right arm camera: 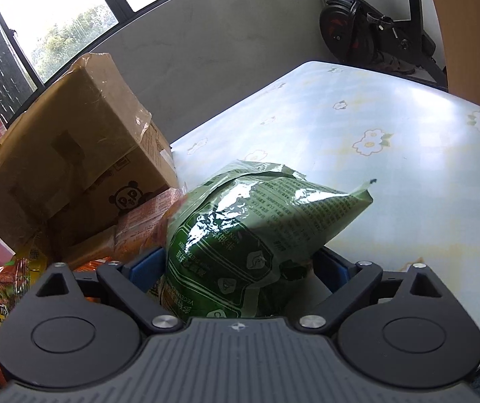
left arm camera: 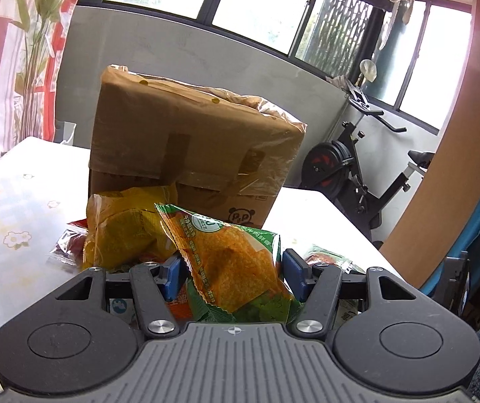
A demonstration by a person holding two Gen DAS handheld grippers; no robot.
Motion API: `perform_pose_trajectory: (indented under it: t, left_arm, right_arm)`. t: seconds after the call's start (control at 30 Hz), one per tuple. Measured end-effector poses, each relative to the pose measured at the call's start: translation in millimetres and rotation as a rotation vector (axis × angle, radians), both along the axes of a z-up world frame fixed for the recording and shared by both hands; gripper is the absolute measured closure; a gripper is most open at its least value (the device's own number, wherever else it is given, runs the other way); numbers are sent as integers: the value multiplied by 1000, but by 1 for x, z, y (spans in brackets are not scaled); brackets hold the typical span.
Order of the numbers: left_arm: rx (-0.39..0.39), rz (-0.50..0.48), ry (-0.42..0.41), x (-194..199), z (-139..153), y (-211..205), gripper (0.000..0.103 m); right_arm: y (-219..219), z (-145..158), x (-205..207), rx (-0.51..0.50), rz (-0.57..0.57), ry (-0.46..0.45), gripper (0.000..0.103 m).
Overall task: Organize snacks
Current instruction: 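Carry both bags over the box and drop them inside, opening both tools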
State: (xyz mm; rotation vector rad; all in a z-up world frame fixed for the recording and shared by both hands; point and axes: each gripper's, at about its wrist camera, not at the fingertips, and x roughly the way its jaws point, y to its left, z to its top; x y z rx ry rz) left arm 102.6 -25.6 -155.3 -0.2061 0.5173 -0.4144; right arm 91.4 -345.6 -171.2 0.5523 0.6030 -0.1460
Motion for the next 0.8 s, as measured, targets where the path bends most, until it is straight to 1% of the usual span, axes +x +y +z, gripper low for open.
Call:
perform_pose_trajectory:
  t: [0.03, 0.07, 0.1, 0.17, 0.23, 0.37, 0.5, 0.57, 0.67, 0.8]
  left_arm:
    - [-7, 8, 0, 1, 1, 2, 41]
    - [-11, 16, -1, 2, 3, 4, 41]
    - [-12, 24, -5, 2, 4, 6, 41]
    - [-9, 42, -17, 3, 8, 9, 41]
    - [-6, 60, -35, 3, 13, 13, 41]
    - [7, 103, -71, 3, 24, 22, 41]
    - [17, 136, -105, 6, 38, 30, 41]
    - [30, 148, -127, 6, 46, 33, 41]
    - [63, 163, -170, 8, 58, 38, 41]
    - [89, 183, -213, 12, 73, 42, 40]
  right_arm:
    - [0, 3, -2, -3, 3, -16, 26]
    - [0, 7, -5, -12, 7, -28, 31]
    - [0, 9, -7, -22, 9, -33, 32]
    - [0, 14, -10, -39, 11, -53, 36]
    - [-1, 19, -12, -48, 6, -68, 38]
    - [-1, 31, -15, -99, -9, -113, 41]
    - [-3, 43, -18, -124, -24, -164, 41]
    - [-5, 50, -18, -143, -35, -193, 41]
    - [-4, 60, -16, -196, -36, -235, 41]
    - [-4, 76, -9, -215, -13, -309, 41]
